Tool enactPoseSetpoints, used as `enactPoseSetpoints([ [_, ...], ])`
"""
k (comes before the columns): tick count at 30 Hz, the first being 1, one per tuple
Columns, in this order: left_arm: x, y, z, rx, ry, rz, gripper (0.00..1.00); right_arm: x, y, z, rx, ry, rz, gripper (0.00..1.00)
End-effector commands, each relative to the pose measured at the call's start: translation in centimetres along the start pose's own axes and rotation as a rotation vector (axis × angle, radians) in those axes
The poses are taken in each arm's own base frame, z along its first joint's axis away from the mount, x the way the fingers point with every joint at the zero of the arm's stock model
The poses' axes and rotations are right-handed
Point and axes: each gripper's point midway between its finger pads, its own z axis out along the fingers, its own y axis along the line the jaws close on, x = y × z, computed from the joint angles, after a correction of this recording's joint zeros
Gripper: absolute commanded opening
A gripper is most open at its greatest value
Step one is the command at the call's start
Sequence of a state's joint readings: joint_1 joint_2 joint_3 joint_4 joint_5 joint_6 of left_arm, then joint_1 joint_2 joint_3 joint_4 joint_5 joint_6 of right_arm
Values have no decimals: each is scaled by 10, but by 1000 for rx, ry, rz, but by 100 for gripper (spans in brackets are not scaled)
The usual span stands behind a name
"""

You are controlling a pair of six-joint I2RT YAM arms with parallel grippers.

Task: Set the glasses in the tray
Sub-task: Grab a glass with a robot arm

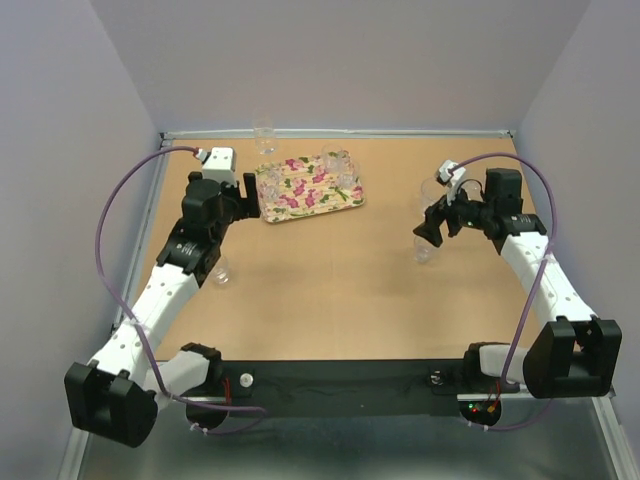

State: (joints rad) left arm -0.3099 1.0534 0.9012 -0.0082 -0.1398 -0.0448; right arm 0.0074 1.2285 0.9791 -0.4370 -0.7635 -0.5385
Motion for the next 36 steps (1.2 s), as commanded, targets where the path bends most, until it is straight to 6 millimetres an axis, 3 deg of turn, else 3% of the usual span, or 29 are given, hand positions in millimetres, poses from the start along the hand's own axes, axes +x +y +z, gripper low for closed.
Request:
enactPoseSetpoints([
  [1, -20, 10, -23, -25, -109, 12, 90, -21, -13, -7, 70, -33, -7, 92],
  [3, -14, 14, -29, -37, -117, 12, 92, -19, -18, -9, 103, -12, 22, 92],
  [7, -22, 14, -46, -23, -190, 0, 96, -20, -27, -12, 148, 30, 78, 93],
  [18, -35, 6, -59, 30, -254, -29, 97, -10, -52, -10, 203, 88, 285, 93],
  [23, -38, 6, -63, 32, -271, -34, 97, -11, -82, -20, 251, 70, 346, 93],
  [26, -37, 7, -65, 32, -275, -37, 97, -9, -93, -14, 253, 78, 384, 92],
  [28, -38, 8, -66, 26, -279, -37, 97, 2, -104, -7, 271, 108, 418, 91],
  [31, -37, 8, -64, 23, -273, -34, 97, 14, -126, 1, 318, 148, 461, 89],
  [36, -34, 9, -62, 15, -264, -33, 97, 16, -158, 14, 379, 161, 530, 70],
])
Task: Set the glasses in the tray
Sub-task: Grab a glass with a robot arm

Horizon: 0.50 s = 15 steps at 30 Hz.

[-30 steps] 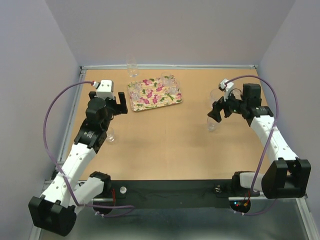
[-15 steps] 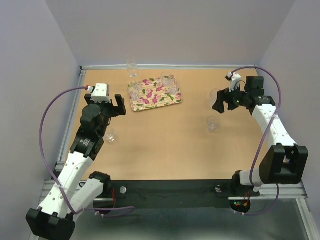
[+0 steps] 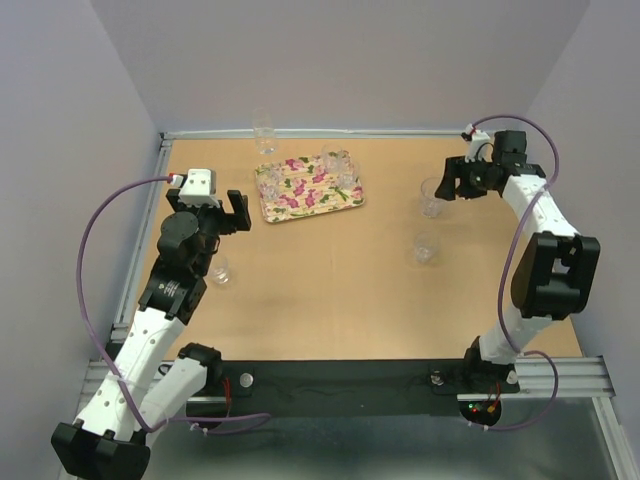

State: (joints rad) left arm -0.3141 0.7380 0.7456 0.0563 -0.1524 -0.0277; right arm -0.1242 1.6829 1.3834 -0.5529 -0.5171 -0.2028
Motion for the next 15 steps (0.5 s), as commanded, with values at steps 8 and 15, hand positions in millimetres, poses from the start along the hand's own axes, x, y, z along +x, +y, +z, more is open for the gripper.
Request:
enactPoseSetpoints([
  [8, -5, 0, 4, -8, -35, -5, 97, -21, -45, 23, 164, -7, 100, 52],
  [15, -3, 0, 5, -9, -29, -4, 97, -15, -60, 38, 195, 22, 109, 47],
])
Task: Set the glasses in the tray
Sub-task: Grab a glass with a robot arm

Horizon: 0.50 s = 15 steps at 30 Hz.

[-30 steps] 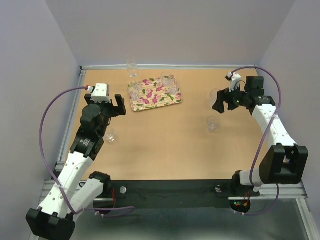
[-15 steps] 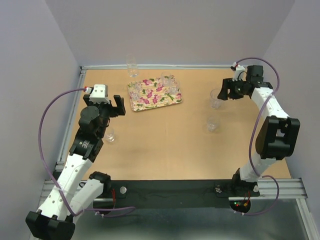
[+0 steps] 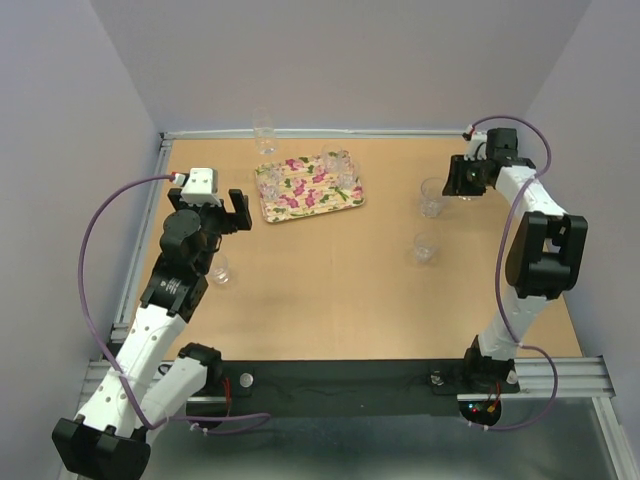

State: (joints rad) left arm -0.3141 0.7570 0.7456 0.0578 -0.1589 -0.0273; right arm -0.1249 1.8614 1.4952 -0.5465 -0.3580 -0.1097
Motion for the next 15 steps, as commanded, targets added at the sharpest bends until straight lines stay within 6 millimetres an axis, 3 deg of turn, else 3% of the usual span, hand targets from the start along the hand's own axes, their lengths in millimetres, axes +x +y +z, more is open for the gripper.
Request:
enactPoseSetpoints([
  [1, -8, -1, 2, -2, -44, -8, 97, -21, -12, 5, 38, -46, -2, 46],
  [6, -7, 0, 2, -6, -42, -7, 97, -20, -15, 12, 42, -37, -1, 35],
  [11, -7, 0, 2, -7, -44, -8, 97, -20, -15, 14, 36, -36, -10, 13],
  [15, -7, 1, 2, -9, -44, -8, 97, -20, -15, 13, 26, -36, -56, 5],
])
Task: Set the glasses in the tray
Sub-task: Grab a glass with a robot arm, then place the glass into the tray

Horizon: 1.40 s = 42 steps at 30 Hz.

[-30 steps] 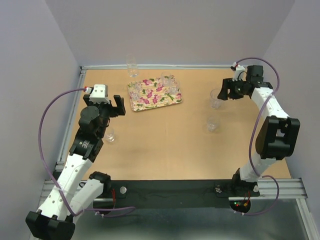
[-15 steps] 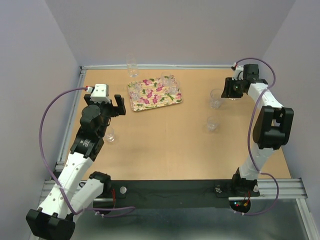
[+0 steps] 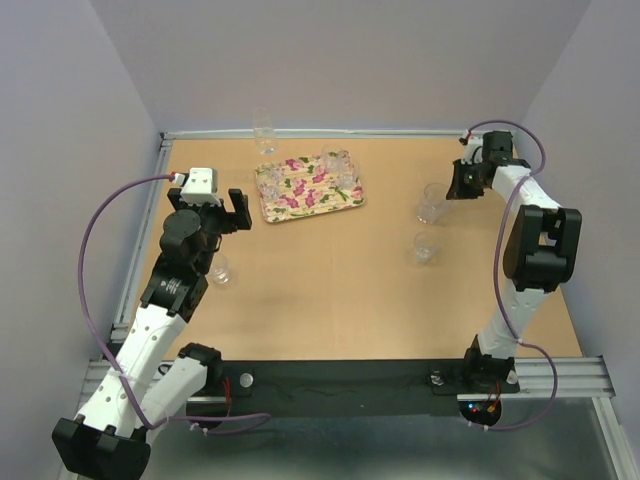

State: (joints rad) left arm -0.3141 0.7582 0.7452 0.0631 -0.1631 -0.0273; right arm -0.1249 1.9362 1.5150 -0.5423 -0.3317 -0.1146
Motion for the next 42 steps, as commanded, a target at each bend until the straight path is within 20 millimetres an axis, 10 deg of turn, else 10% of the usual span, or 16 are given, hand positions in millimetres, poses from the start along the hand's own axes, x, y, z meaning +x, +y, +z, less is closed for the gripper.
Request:
enactPoseSetpoints([
  [1, -7, 0, 1, -5, -42, -7, 97, -35, 3, -15, -23, -100, -91, 4],
  [19, -6, 5, 2, -32, -42, -1, 97, -90, 98, -54, -223, -264, -447, 1],
  [42, -3, 16, 4, -85, -37, 13, 97, -157, 273, -62, -391, -414, -696, 1],
])
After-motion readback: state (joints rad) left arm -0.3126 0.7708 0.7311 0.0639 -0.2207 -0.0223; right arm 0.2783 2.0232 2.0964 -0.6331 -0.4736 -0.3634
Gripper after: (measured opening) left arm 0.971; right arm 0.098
